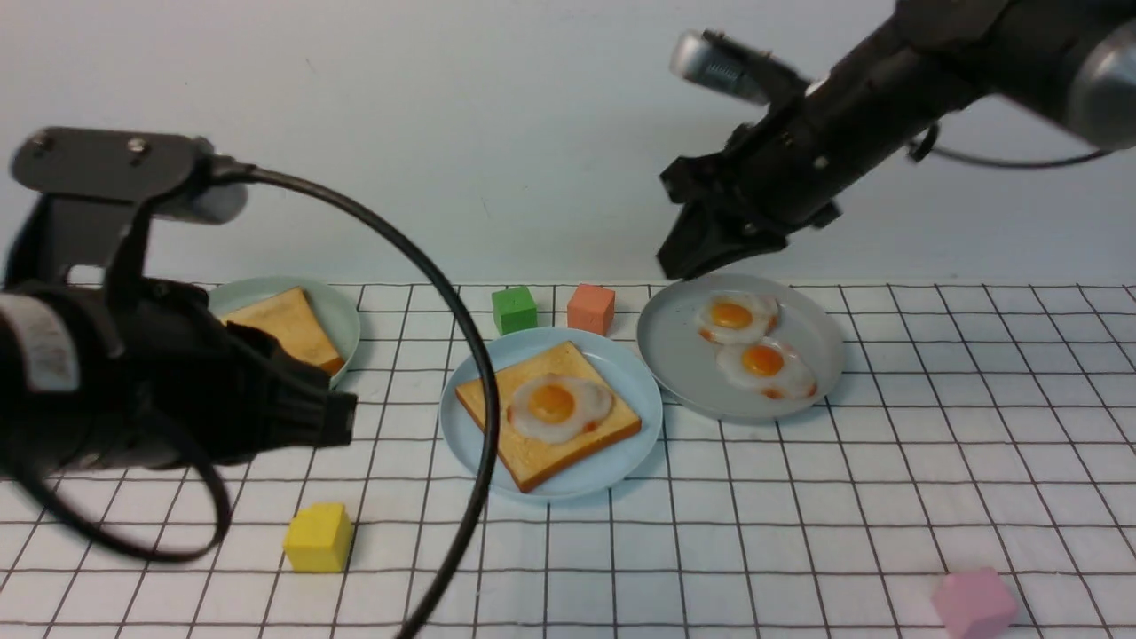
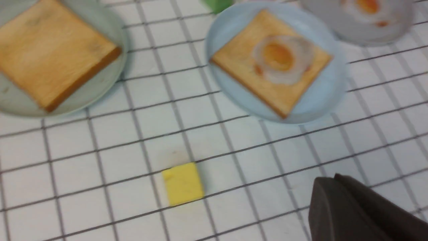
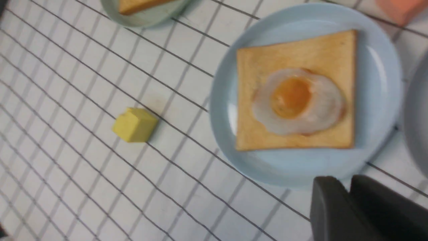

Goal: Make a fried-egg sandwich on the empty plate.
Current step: Use the left arm to grab a slice of bread

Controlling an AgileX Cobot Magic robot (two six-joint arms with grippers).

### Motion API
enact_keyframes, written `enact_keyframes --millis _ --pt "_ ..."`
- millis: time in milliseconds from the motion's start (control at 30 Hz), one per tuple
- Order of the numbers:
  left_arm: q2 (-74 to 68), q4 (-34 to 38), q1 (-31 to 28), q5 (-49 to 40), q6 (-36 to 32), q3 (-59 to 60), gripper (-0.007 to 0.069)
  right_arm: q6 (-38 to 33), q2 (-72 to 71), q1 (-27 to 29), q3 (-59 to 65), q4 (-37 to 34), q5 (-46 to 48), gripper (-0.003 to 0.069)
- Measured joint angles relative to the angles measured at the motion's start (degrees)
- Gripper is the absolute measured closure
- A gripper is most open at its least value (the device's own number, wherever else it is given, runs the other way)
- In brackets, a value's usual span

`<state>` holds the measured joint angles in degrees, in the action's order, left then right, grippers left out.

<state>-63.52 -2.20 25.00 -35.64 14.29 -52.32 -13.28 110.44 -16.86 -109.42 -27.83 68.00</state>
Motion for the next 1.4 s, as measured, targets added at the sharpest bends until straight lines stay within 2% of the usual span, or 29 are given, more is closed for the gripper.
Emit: enact_keyframes --millis 133,200,233,300,367,533,667,733,767,833,933,967,1000,1033,1167,1400 --pt "-11.14 4.70 -8.49 -2.28 -7.37 -6.36 0.0638 3.10 -10.20 -1.78 7.37 10.57 0.61 0.0641" --pt "-17.59 8.51 -12.99 -3.74 -15.11 -10.58 0.0638 3.71 -17.32 -2.60 14.81 12.38 -0.71 0.0658" --pt "-18.18 9.15 -13.31 -3.85 -15.79 -10.98 0.0638 3.72 -17.95 -2.66 15.49 12.39 -0.88 0.0659" --pt "-25.63 12.05 -16.53 -5.65 -23.37 -16.13 0.0638 3.98 -25.44 -3.56 24.02 12.65 -3.85 0.0659" --pt "-29.98 13.19 -18.39 -7.29 -27.68 -19.29 0.0638 3.97 -31.56 -4.35 30.46 12.65 -6.70 0.0659" --pt "-42.00 13.06 -21.88 -9.86 -32.97 -28.11 0.0638 3.12 -43.75 -5.81 44.35 12.60 -12.12 0.0659" --pt "-47.75 10.01 -22.91 -10.02 -35.37 -33.15 0.0627 1.74 -49.15 -5.96 49.05 12.60 -13.43 0.0658" --pt "-51.85 6.28 -23.23 -10.02 -36.45 -37.89 0.0566 1.25 -52.23 -5.96 51.05 12.60 -13.49 0.0656" --pt "-52.07 6.08 -23.28 -10.02 -36.53 -38.18 0.0559 1.24 -52.37 -5.96 51.20 12.60 -13.49 0.0656" --pt "-54.55 3.97 -23.26 -9.53 -37.73 -41.26 0.0473 1.20 -53.46 -5.96 51.82 12.60 -13.56 0.0656" --pt "-56.95 3.54 -23.26 -8.91 -40.04 -43.49 0.0361 1.20 -53.67 -5.96 52.07 12.60 -13.56 0.0655" --pt "-56.95 3.54 -23.26 -8.91 -40.21 -43.49 0.0354 1.20 -53.67 -5.96 52.07 12.60 -13.56 0.0655" --pt "-58.28 3.54 -23.26 -8.59 -41.77 -43.84 0.0296 1.20 -53.67 -5.96 52.07 12.60 -13.56 0.0655" --pt "-58.99 3.54 -23.26 -8.52 -42.62 -43.84 0.0272 1.20 -53.67 -5.96 52.07 12.60 -13.56 0.0654" --pt "-61.07 3.54 -23.26 -8.48 -46.25 -43.84 0.0229 1.20 -53.67 -5.96 52.07 12.60 -13.56 0.0654" --pt "-62.56 3.34 -23.26 -8.03 -50.38 -44.63 0.0248 1.20 -53.67 -5.96 52.07 12.16 -13.56 0.0651"
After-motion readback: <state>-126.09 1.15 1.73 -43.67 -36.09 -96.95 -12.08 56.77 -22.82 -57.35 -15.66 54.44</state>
